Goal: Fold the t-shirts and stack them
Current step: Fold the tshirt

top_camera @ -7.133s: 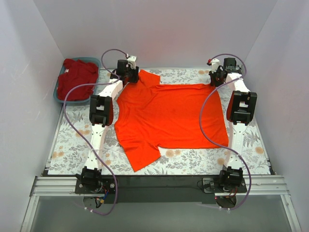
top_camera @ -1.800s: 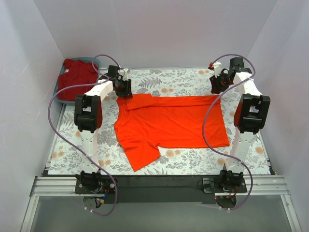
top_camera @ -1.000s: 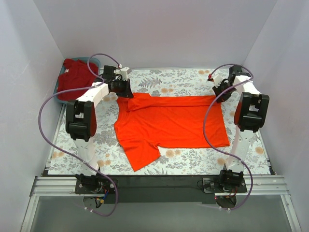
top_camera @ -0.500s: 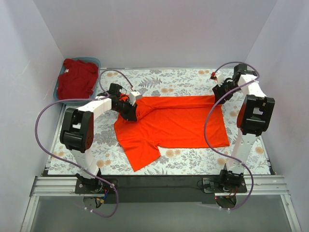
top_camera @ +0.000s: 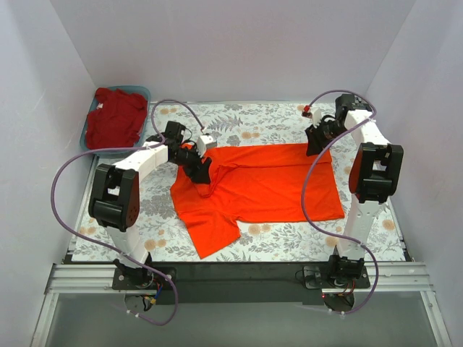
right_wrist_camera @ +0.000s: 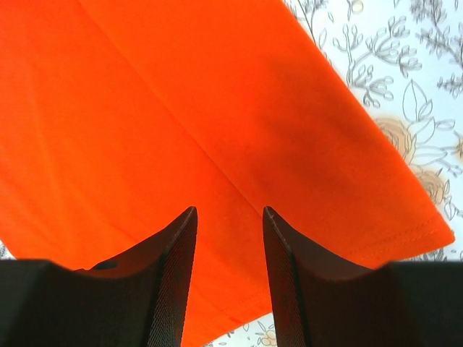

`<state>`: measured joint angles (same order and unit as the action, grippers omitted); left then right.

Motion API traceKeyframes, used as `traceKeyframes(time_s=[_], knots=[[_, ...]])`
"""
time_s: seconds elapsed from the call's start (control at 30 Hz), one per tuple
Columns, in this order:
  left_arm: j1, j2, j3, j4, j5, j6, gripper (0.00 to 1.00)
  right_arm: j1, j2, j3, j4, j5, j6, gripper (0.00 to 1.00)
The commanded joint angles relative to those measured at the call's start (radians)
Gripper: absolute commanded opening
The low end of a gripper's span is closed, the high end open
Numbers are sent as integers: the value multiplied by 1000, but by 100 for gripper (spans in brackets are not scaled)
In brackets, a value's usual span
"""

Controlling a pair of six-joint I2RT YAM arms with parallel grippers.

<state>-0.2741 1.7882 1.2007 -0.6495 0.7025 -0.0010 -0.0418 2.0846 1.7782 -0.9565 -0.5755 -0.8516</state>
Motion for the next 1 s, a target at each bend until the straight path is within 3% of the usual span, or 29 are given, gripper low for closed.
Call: traceKeyframes(time_s=[0.0,0.1,0.3,0.43,0.53,0.63,0.8,0.97], knots=[[3,33,91,33,72,-144,60,-26,8,1,-27,19,6,48],[3,95,154,95,69,-268,62,-26,8,1,-24,-3,17,47],[-95,194,240,86,95,-307,63,-35,43,49,-24,8,62,47],[-152,180,234,73,78,-265,37,-46,45,61,-25,17,59,46],[-168,131,220,41,69,-228,35,-49,42,59,-25,26,54,46],[-114,94,221,60,38,-279,42,-47,63,105,-19,52,69,46],[97,161,367,65,-21,-517,48,-49,179,256,15,187,163,39],[217,157,347,168,-107,-655,60,-52,253,351,42,290,209,41]])
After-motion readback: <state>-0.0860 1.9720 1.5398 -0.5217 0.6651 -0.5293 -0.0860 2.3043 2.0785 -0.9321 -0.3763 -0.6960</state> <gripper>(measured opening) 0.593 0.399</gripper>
